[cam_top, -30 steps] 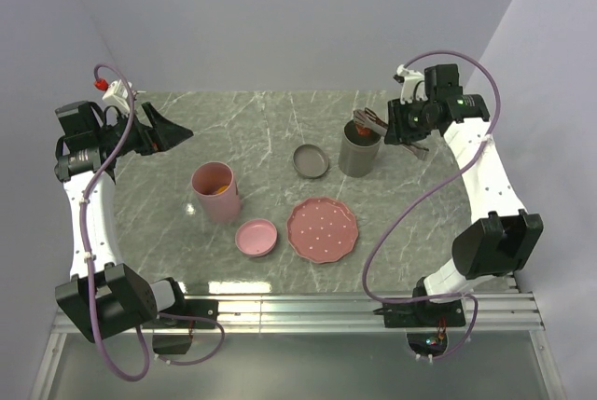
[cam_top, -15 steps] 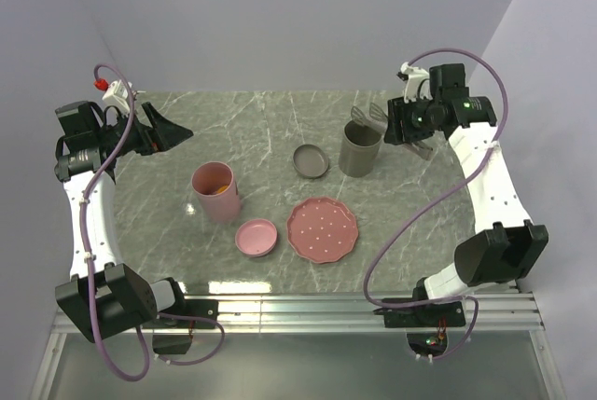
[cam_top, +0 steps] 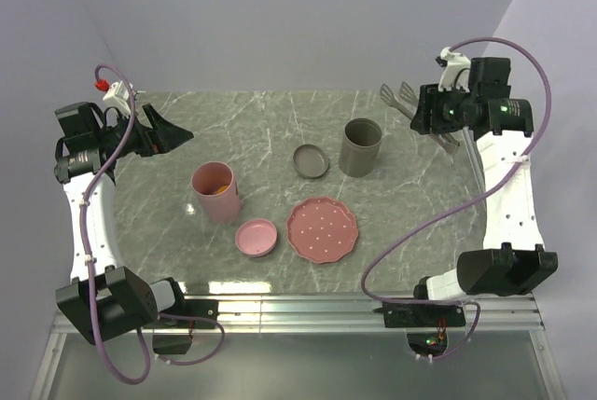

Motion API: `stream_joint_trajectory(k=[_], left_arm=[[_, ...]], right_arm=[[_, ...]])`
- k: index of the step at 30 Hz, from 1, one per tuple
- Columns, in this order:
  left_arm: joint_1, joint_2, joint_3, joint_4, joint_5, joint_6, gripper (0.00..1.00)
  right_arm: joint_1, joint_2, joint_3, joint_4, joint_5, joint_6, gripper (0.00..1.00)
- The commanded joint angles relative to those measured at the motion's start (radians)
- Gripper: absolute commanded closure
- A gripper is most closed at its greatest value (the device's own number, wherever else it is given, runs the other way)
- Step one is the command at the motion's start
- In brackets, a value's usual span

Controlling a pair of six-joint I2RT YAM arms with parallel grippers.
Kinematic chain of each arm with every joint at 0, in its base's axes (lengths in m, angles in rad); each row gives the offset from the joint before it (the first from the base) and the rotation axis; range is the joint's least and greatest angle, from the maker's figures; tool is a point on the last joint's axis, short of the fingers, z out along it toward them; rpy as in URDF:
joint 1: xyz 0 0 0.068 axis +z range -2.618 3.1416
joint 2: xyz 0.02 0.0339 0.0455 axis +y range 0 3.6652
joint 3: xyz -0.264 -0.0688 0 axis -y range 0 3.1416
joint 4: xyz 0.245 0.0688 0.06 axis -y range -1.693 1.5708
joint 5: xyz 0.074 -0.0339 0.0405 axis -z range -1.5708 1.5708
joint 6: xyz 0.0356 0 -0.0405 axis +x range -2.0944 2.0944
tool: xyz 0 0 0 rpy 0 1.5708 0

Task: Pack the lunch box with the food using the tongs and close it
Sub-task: Put down the clamp

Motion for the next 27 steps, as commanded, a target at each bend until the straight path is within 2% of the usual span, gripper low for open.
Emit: stream_joint_trajectory(k=[1,14,20,27], left_arm=[[0.003,-0.033,0.03,0.001,0.001,0.03,0.01],[0.005,-0.036,0.019,-0.01,-0.001,0.048,0.0],[0.003,-0.028,0.024,-0.007,0.002,0.048,0.01],[0.006,-0.031,0.019,-0.016,-0.007,0.067,0.01]], right_arm=[[-0.046,-0.041,0.018,0.005,-0.02,0.021,0.43],[-0.147,-0.097,-0.193,0.084,0.015,0.055,0.42],[-0.161,-0.04,-0.293,0.153,0.072,0.047,0.42],[-0.161,0.083,-0.316,0.207,0.086,0.04,0.41]])
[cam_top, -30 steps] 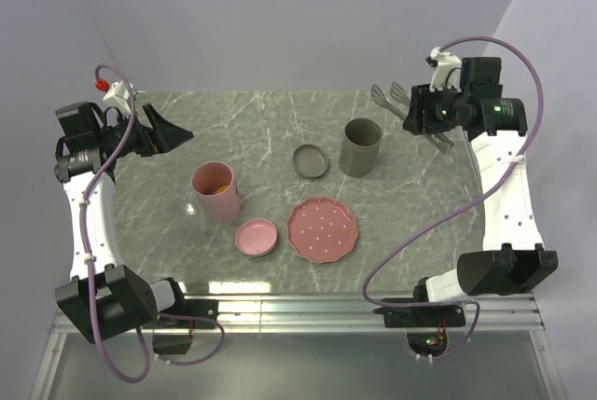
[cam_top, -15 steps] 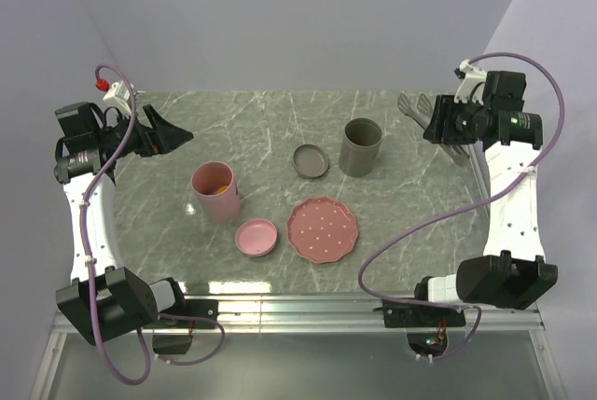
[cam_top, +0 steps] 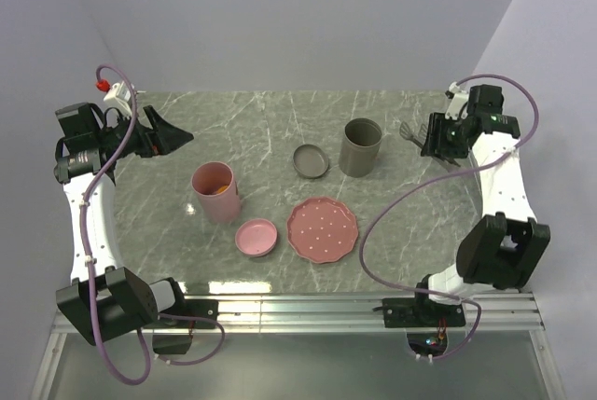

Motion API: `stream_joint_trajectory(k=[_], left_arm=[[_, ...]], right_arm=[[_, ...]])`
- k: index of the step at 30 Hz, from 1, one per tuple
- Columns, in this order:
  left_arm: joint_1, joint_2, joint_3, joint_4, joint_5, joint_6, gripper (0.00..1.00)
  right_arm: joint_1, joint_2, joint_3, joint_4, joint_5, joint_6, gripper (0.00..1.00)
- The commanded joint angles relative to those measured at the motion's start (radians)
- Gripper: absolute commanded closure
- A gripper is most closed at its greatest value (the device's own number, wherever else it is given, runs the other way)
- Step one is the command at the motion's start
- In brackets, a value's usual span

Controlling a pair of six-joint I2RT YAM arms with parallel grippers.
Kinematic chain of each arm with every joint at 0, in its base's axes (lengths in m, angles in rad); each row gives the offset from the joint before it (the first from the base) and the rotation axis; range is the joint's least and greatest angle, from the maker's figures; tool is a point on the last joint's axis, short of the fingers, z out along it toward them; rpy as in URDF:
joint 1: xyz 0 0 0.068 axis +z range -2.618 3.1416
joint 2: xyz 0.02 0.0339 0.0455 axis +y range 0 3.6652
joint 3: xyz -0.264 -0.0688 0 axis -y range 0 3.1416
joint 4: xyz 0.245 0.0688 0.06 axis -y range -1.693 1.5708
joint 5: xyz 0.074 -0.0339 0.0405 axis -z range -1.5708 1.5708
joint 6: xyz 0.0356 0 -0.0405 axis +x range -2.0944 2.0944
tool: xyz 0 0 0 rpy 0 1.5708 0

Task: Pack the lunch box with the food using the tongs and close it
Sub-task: Put down the clamp

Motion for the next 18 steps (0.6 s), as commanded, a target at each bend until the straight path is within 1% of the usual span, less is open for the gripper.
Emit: stream_joint_trajectory(k=[1,5,8,13,18], left_arm=[[0.006,-0.029,0.019,-0.006,-0.008,0.034,0.01],[0.008,-0.029,0.016,-0.012,-0.012,0.043,0.01],[0.006,-0.027,0.006,0.002,0.0,0.032,0.0],[0.008,-0.027,-0.002,0.011,0.006,0.017,0.01],[0.006,-0.035,0.002,-0.016,-0.012,0.052,0.0]], right_arm=[[-0.007,0.043,-0.011,0.074,0.023,-0.006,0.42],[-0.007,0.072,-0.079,0.092,0.033,-0.032,0.42],[-0.007,0.083,-0.13,0.137,0.06,-0.048,0.41],[-0.006,0.146,-0.152,0.175,0.057,-0.06,0.39],[-0.006,0.189,-0.187,0.169,0.06,-0.115,0.37]])
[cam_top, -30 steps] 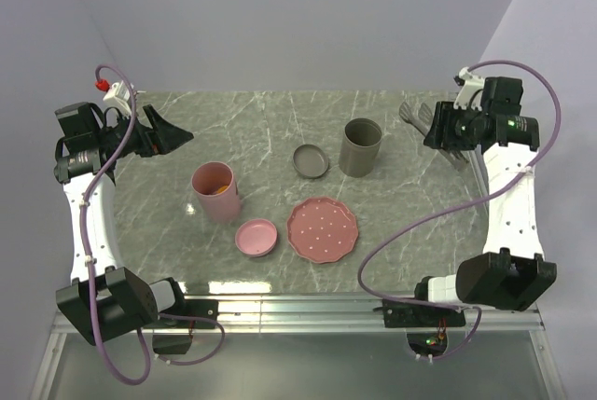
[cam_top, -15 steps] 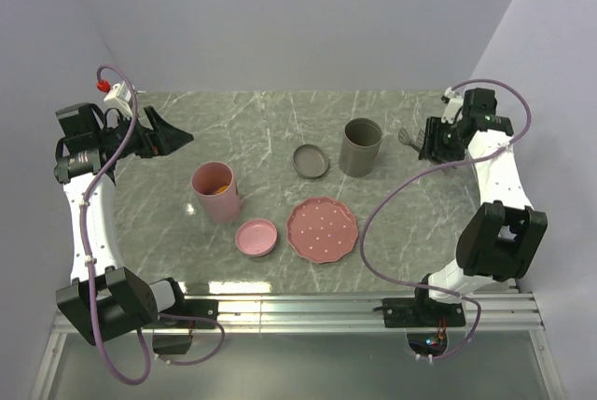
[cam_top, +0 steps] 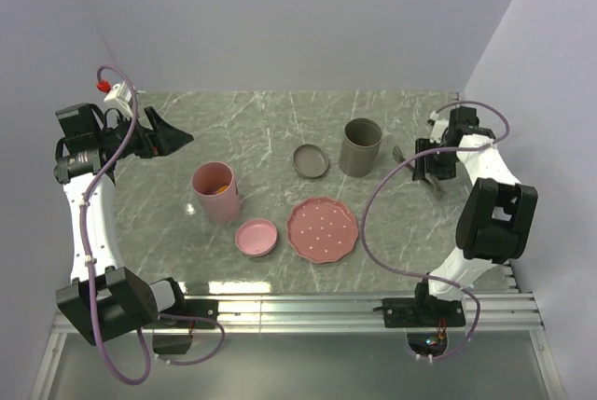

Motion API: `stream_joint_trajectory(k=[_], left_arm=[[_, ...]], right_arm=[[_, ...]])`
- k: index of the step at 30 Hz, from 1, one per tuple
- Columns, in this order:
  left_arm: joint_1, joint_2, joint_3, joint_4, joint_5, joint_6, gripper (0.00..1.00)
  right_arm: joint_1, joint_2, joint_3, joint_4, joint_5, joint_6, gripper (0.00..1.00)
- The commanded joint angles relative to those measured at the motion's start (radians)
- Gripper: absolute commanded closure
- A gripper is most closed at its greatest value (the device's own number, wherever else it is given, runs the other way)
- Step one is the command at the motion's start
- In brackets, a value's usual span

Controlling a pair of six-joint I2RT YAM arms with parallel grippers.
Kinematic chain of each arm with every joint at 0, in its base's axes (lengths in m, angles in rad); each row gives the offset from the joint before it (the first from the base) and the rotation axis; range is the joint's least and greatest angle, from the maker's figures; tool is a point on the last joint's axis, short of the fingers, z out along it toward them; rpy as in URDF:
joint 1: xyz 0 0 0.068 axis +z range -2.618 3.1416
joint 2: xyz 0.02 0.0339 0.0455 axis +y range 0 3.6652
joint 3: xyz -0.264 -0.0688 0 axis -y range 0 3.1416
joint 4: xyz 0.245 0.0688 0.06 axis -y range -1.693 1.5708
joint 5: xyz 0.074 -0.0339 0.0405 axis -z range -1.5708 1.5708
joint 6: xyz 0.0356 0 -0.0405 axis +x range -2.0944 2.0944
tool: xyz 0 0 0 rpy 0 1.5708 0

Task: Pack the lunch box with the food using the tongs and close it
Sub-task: Put down the clamp, then pick up the lid of the lunch box with the right arm

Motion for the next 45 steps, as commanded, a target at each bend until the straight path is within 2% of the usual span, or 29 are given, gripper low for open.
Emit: stream_joint_trajectory(k=[1,13,15,16,18,24,30,32,38,42,45], left_arm=[[0.006,-0.033,0.003,-0.011,-0.001,0.037,0.01],[0.006,-0.015,0.017,-0.037,-0.013,0.076,0.01],[0.006,-0.016,0.02,-0.052,-0.007,0.082,0.0],[0.006,-0.018,0.025,-0.055,-0.005,0.085,0.0],[0.006,-0.023,0.035,-0.066,-0.01,0.09,0.01],[0.006,-0.024,0.06,-0.09,-0.011,0.108,0.01],[0.006,-0.026,0.069,-0.126,-0.01,0.131,0.01],[0.006,-0.026,0.078,-0.167,-0.004,0.197,0.01],[0.007,-0.055,0.081,-0.219,0.012,0.266,0.01],[0.007,-0.062,0.081,-0.251,0.039,0.284,0.01],[0.004,-0.075,0.072,-0.267,0.025,0.315,0.01]], right_arm=[[-0.006,0.007,-0.03,0.022,0.008,-0.055,0.36],[0.001,0.067,-0.134,-0.006,0.047,-0.152,0.22],[0.001,0.072,-0.14,-0.004,0.05,-0.156,0.13],[0.001,0.075,-0.143,-0.003,0.051,-0.156,0.13],[0.002,0.073,-0.15,0.0,0.05,-0.158,0.01],[0.004,0.043,-0.14,-0.021,0.038,-0.155,0.0],[0.004,-0.1,-0.081,-0.093,0.032,-0.185,0.0],[0.004,-0.158,-0.051,-0.136,0.006,-0.213,0.0],[0.022,-0.334,-0.027,-0.196,-0.194,-0.334,0.0],[0.125,-0.425,-0.022,-0.21,-0.268,-0.366,0.0],[0.324,-0.491,-0.056,-0.156,-0.213,-0.358,0.0]])
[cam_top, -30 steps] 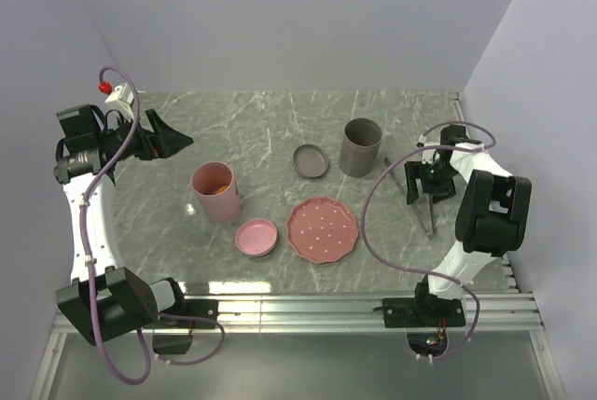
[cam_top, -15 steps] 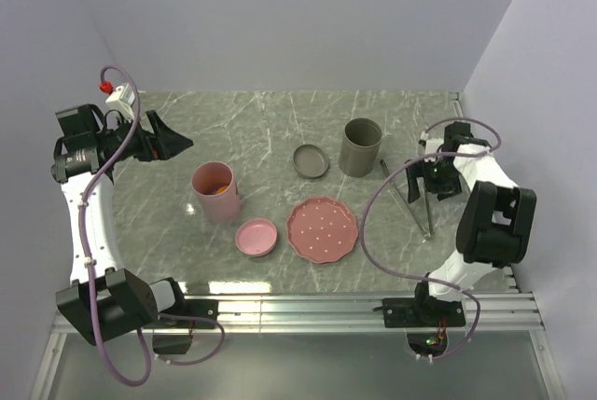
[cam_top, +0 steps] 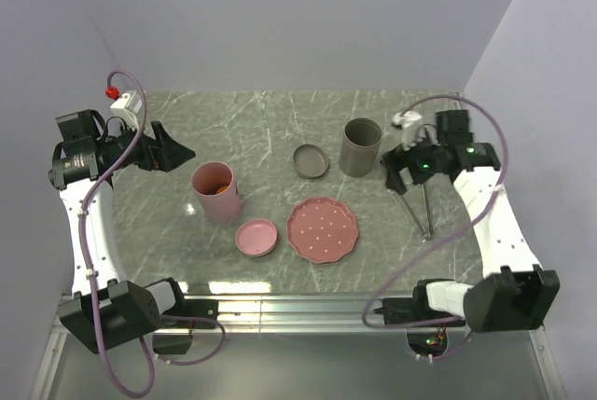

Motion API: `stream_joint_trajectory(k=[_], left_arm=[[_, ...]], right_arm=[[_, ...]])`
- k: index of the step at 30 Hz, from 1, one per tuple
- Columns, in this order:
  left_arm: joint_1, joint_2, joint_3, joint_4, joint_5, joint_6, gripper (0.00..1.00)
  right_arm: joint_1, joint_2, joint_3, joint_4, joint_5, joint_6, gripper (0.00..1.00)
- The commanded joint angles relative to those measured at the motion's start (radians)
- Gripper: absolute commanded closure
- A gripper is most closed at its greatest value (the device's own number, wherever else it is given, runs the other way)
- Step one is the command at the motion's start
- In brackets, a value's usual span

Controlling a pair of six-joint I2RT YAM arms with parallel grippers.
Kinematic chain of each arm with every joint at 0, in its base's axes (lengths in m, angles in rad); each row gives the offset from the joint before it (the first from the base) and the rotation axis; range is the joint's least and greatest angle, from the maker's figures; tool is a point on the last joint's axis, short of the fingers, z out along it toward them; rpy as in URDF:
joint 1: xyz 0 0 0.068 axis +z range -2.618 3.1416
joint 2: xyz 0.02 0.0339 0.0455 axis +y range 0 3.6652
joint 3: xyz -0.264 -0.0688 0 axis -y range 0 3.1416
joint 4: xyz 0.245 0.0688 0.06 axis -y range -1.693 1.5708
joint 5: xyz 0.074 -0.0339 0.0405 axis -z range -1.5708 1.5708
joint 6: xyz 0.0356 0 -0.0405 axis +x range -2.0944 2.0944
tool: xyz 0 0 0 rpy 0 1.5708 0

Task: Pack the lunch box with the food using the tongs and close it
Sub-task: Pick up the lid of the lunch box with the right arm

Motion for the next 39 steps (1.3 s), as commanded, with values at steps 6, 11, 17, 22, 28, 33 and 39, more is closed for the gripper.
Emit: stream_joint_trajectory(k=[6,11,17,22,28,33,39], left_arm=[[0.003,-0.044,-0.013,-0.036,-0.012,0.08,0.01],[0.003,-0.011,-0.019,-0.107,0.078,0.127,0.01],[0.005,0.008,0.015,-0.156,0.111,0.157,0.0],[0.005,0.011,0.016,-0.128,0.106,0.119,0.01],[0.003,0.026,0.035,-0.165,0.107,0.15,0.0],[0.003,0.003,0.01,-0.141,0.084,0.142,0.01],[0.005,0.019,0.008,-0.165,0.089,0.177,0.0]], right_arm=[[0.484,-0.089,0.014,0.076,-0.001,-0.065,0.0],[0.647,0.014,0.078,0.112,-0.041,-0.046,0.0],[0.872,0.112,0.047,0.181,-0.047,-0.186,0.0],[0.995,0.193,0.013,0.254,-0.087,-0.348,0.0],[1.082,0.379,0.116,0.269,-0.075,-0.435,0.0],[1.114,0.485,0.162,0.287,-0.06,-0.464,0.07],[1.13,0.586,0.19,0.304,-0.041,-0.478,0.18]])
